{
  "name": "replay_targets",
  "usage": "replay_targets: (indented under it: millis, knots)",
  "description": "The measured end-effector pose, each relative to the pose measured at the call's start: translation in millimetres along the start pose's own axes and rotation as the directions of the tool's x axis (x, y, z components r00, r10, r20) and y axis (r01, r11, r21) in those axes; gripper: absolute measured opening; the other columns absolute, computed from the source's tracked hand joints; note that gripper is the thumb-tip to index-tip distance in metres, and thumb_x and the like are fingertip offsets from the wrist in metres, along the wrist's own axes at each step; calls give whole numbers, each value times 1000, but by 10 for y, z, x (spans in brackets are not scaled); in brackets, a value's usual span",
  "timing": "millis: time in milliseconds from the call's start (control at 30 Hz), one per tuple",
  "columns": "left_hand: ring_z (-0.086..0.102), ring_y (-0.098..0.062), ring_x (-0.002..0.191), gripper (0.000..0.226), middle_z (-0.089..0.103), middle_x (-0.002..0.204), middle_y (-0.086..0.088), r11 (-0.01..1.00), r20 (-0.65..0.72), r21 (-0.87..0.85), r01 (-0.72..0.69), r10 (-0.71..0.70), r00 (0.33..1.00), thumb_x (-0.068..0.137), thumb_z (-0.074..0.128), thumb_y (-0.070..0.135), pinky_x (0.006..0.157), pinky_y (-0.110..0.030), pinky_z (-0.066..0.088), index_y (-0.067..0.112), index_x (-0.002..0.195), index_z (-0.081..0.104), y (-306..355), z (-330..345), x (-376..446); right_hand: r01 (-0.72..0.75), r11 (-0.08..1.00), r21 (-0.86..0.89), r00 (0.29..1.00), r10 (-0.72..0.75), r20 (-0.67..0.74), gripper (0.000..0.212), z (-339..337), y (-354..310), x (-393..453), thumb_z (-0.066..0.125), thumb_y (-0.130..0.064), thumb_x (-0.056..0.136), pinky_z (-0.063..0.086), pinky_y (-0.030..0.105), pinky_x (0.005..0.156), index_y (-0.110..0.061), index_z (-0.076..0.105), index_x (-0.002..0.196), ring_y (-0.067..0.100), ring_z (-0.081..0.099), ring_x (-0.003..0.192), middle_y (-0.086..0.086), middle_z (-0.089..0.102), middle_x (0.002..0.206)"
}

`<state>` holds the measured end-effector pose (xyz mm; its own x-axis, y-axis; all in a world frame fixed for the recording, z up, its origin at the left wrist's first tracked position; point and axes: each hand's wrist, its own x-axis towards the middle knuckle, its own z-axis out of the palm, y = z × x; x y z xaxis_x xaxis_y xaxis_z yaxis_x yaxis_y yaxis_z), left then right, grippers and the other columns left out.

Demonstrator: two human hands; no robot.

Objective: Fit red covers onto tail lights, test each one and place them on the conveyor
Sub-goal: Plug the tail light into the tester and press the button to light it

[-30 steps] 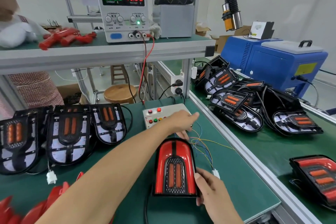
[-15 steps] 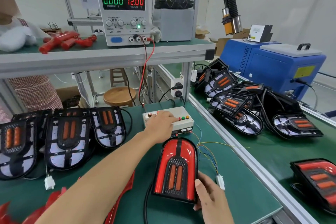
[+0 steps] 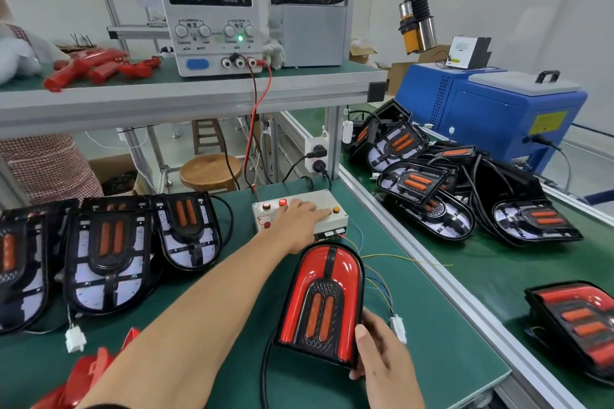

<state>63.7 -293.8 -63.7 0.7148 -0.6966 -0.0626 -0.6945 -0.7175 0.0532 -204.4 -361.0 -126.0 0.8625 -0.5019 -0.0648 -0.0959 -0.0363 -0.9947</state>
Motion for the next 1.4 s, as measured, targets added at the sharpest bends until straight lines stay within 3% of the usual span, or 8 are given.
replay_targets:
  millis: [133, 633, 800, 933, 1133, 1400]
  knots:
    - [26, -30, 144, 74, 37, 158, -2, 999, -21, 42, -1, 2, 1000, 97, 45, 1, 117, -53, 21, 37, 159, 28, 13, 15, 20, -10, 1000, 13, 1000, 10, -8, 30, -9, 11, 13, 53, -8, 102, 53, 29, 49, -31, 65, 118, 18, 59, 49, 5, 76, 78]
    - [28, -30, 144, 67, 38, 158, -5, 997, -20, 71, -3, 4, 1000, 101, 47, 8, 117, -53, 22, 36, 159, 28, 32, -22, 39, 9, 1000, 11, 1000, -8, -24, 30, -7, 83, 36, 51, -12, 104, 53, 29, 53, -35, 63, 119, 12, 57, 52, 3, 73, 75]
    - [26, -29, 145, 65, 37, 159, -3, 999, 2, 33, 7, -7, 1000, 102, 51, 18, 118, -50, 20, 36, 159, 27, 33, -23, 40, 3, 999, 48, 1000, -3, -6, 30, 1, 103, 29, 49, -11, 104, 52, 29, 53, -31, 64, 122, 10, 57, 56, 1, 76, 85]
    - [27, -31, 145, 65, 37, 159, -6, 996, -3, 91, -2, 2, 1000, 102, 46, 10, 117, -50, 23, 34, 159, 28, 65, -48, 32, 17, 1000, 22, 999, -16, -39, 32, -1, 147, 58, 51, -9, 104, 52, 36, 55, -31, 64, 122, 14, 56, 51, 4, 72, 73]
    - [29, -32, 144, 66, 37, 159, -8, 992, 1, 122, -16, 16, 1000, 102, 41, 7, 119, -51, 24, 33, 160, 26, 60, -55, 26, 24, 999, 31, 999, -23, -40, 30, -7, 156, 65, 52, -9, 103, 53, 31, 52, -31, 65, 120, 12, 57, 51, 4, 72, 71]
    - [16, -31, 152, 73, 24, 167, -4, 995, 60, 96, -2, -3, 998, 101, 42, 3, 124, -58, 9, 37, 162, 18, 21, -18, -12, 25, 999, 32, 999, -24, -35, 29, 1, 163, 65, 52, -13, 104, 53, 26, 52, -33, 63, 120, 7, 60, 57, -3, 75, 81]
